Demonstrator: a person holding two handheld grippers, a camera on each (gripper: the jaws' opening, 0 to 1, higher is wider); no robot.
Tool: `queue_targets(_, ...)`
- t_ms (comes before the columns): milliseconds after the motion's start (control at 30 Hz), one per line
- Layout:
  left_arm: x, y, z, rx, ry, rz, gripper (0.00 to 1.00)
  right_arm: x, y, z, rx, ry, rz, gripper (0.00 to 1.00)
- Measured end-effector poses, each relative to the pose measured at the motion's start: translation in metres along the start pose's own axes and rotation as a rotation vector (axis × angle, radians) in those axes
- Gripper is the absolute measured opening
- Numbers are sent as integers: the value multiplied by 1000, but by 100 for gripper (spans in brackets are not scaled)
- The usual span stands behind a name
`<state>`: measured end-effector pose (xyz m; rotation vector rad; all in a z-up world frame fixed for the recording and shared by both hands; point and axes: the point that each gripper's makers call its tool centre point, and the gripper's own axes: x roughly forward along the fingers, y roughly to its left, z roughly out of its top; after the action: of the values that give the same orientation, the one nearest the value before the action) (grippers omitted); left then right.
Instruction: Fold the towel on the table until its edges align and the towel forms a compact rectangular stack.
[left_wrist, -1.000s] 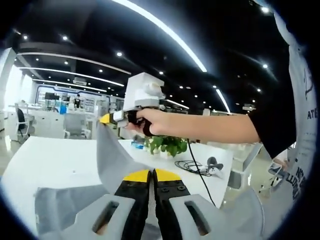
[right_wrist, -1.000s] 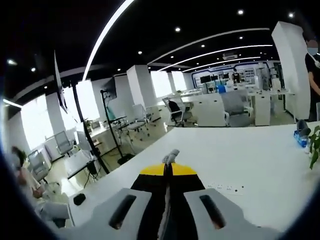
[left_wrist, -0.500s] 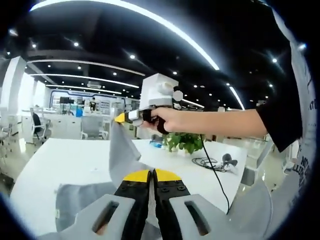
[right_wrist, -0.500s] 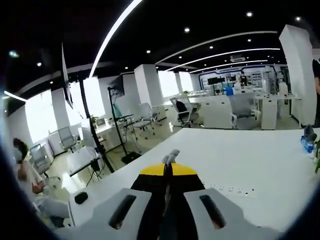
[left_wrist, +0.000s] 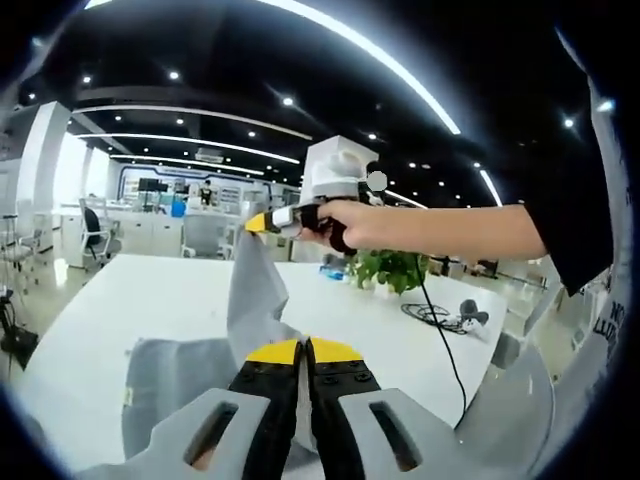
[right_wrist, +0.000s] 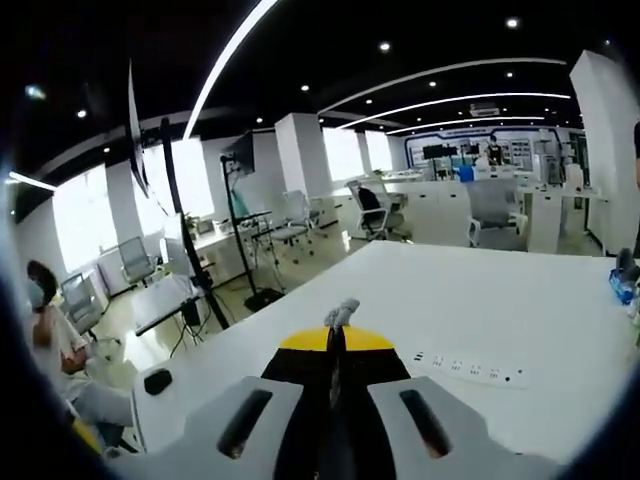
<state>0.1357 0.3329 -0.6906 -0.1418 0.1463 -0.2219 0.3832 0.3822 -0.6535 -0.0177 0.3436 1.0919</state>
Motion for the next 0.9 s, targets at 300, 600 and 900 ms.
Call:
queue_targets(300,-10,25,-24,-32,33,68,2,22,4,-20,1,40,0,0)
queue_targets(600,-23,50,-44,-92,59,161,3,49,23,-40,8,74,20,0)
queue_targets(900,-42,73,-61,-153,78,277,3,72,43,-51,6,88,43,0)
